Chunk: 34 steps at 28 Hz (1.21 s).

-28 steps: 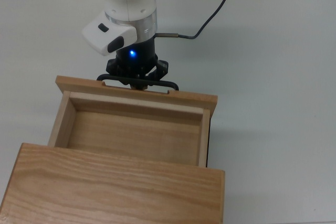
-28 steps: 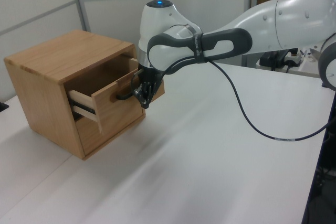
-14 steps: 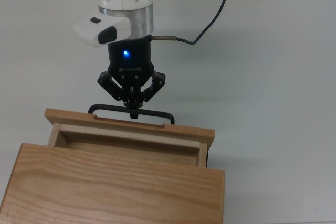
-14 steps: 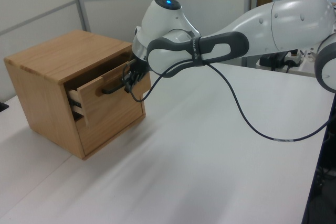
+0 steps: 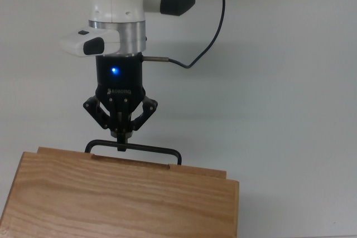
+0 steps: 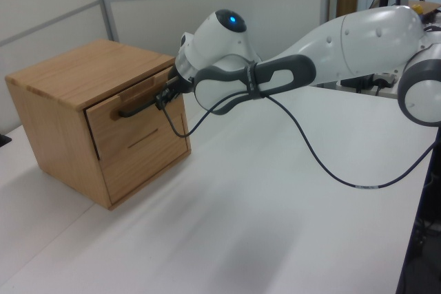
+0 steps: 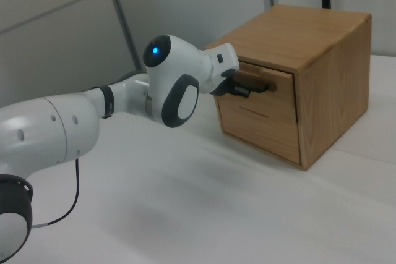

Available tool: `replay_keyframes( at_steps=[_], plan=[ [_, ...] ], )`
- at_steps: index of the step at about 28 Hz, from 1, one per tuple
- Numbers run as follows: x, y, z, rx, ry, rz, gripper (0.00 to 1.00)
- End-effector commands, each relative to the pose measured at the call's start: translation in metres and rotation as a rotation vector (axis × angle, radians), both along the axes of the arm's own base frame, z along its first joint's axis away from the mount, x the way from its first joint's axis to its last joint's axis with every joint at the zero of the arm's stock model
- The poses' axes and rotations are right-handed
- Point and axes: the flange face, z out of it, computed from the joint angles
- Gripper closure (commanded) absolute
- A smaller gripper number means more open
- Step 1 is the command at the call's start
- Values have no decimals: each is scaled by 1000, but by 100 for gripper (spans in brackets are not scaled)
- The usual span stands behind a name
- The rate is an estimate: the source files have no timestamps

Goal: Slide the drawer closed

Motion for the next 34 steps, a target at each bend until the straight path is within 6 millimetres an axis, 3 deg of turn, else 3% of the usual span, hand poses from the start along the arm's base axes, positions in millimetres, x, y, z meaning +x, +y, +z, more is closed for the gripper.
replay_keyframes(
  at_steps=[1,11,12,17,21,26,34],
  plan=[
    [5,-8,2,-33,-67,6,100],
    [0,-8,-9,-31,-31,5,100],
    [-6,-7,-20,-33,16,8,100],
    [-22,-3,-37,-44,214,23,100],
    [-35,-1,-37,-58,349,44,100],
    [-59,-1,-16,-67,502,57,100],
    [-121,-5,43,-94,726,93,100]
  ],
)
